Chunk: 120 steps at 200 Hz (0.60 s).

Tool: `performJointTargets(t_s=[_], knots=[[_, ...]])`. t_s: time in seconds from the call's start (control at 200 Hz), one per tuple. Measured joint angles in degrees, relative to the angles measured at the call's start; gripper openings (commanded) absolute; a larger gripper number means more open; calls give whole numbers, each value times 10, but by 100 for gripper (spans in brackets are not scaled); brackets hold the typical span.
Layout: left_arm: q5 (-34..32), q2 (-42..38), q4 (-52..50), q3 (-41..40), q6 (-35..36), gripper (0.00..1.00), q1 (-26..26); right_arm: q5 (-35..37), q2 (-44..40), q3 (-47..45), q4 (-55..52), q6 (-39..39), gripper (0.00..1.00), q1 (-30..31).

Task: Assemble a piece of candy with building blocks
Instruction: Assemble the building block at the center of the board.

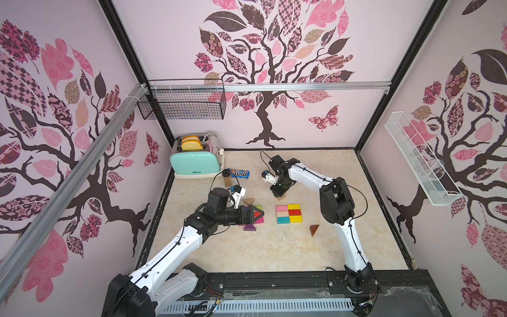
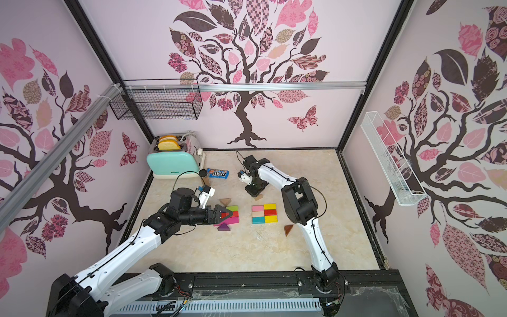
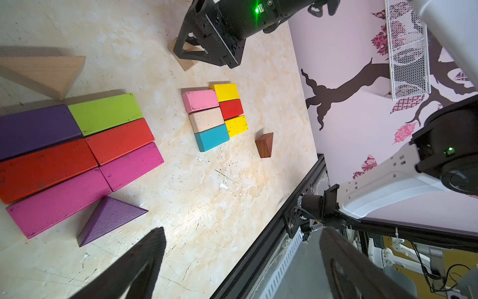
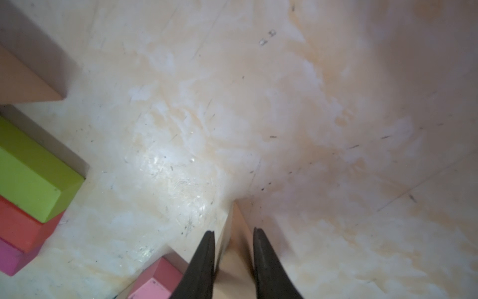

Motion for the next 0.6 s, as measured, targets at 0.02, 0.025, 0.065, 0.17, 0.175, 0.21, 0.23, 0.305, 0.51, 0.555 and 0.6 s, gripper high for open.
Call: performJointTargets(t_s=[0.02, 0.025, 0.065, 0.17, 0.175, 0.21, 0.23, 0.305, 0.51, 0.555, 0.6], knots=[[0, 1, 1, 0, 0, 97, 0, 0, 0, 0, 0, -2, 23, 1], [0, 1, 1, 0, 0, 97, 0, 1, 0, 0, 0, -2, 23, 1], [0, 3, 2, 0, -1, 97, 0, 3, 0, 0, 2, -5, 22, 2], [0, 5, 3, 0, -3, 97, 0, 12, 0, 0, 5, -16, 21, 6], [0, 5, 3, 0, -3, 97, 0, 14, 0, 0, 5, -17, 21, 6], [0, 5, 4, 0, -3, 97, 0, 16, -1, -1, 7, -21, 21, 8], [0, 5, 4, 0, -3, 97, 0, 19, -1, -2, 9, -23, 21, 9], [0, 5, 4, 0, -3, 97, 0, 25, -7, -12, 17, -32, 20, 11], [0, 7, 4, 0, -3, 97, 0, 32, -36, -59, 30, -60, 20, 11], [1, 9, 4, 0, -3, 97, 0, 33, -42, -68, 32, -67, 20, 11], [1, 11, 5, 0, -3, 97, 0, 34, -46, -75, 33, -73, 20, 11]])
